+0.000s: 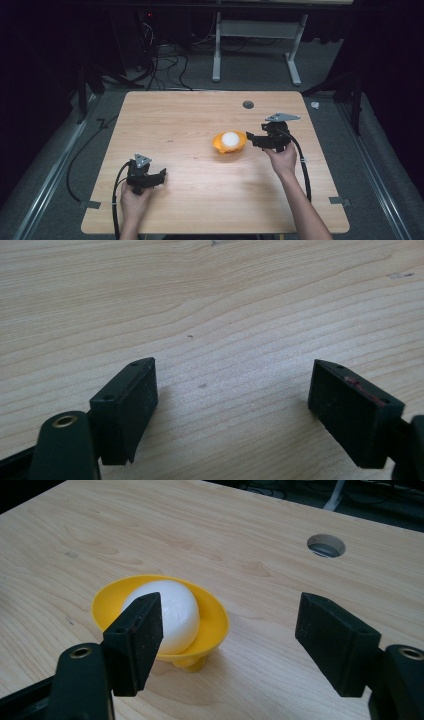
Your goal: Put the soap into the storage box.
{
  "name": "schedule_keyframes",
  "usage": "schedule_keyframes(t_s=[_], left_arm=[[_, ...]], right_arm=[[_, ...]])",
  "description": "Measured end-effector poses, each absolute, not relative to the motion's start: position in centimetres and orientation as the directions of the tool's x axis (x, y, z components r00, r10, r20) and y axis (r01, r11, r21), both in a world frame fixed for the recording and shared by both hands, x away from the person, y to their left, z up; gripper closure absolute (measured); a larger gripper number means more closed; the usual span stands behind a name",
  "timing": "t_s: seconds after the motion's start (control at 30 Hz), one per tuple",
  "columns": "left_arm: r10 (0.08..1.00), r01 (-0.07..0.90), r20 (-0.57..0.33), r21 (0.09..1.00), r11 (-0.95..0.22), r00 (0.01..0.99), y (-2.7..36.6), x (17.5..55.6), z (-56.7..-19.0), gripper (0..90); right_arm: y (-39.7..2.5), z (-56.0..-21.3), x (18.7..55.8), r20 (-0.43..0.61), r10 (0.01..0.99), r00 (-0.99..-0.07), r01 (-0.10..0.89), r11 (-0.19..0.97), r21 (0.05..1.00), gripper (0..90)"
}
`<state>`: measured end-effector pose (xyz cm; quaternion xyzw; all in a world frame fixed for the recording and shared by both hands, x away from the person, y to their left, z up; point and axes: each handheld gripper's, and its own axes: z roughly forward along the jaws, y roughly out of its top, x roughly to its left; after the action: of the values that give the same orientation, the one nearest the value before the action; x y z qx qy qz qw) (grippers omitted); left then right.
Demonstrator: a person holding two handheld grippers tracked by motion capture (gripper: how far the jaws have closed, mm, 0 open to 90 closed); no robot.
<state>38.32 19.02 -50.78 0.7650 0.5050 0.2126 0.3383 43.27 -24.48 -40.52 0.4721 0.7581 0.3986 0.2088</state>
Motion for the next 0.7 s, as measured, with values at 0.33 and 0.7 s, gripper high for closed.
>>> schedule_keyframes(t_s=[0.33, 0.7], left_arm=[[0.916, 0.629, -0.013, 0.731, -0.264, 0.4, 19.0, 38.3, -50.8, 20.4], [0.916, 0.629, -0.013, 0.731, -0.264, 0.4, 19.0, 38.3, -50.8, 20.4]], right_arm=[[-26.1, -40.6, 42.2, 0.057, 0.895, -0.443, 0.547, 0.22, 0.808, 28.7], [-27.5, -40.4, 41.0, 0.069, 0.903, -0.424, 0.537, 0.189, 0.822, 29.3]])
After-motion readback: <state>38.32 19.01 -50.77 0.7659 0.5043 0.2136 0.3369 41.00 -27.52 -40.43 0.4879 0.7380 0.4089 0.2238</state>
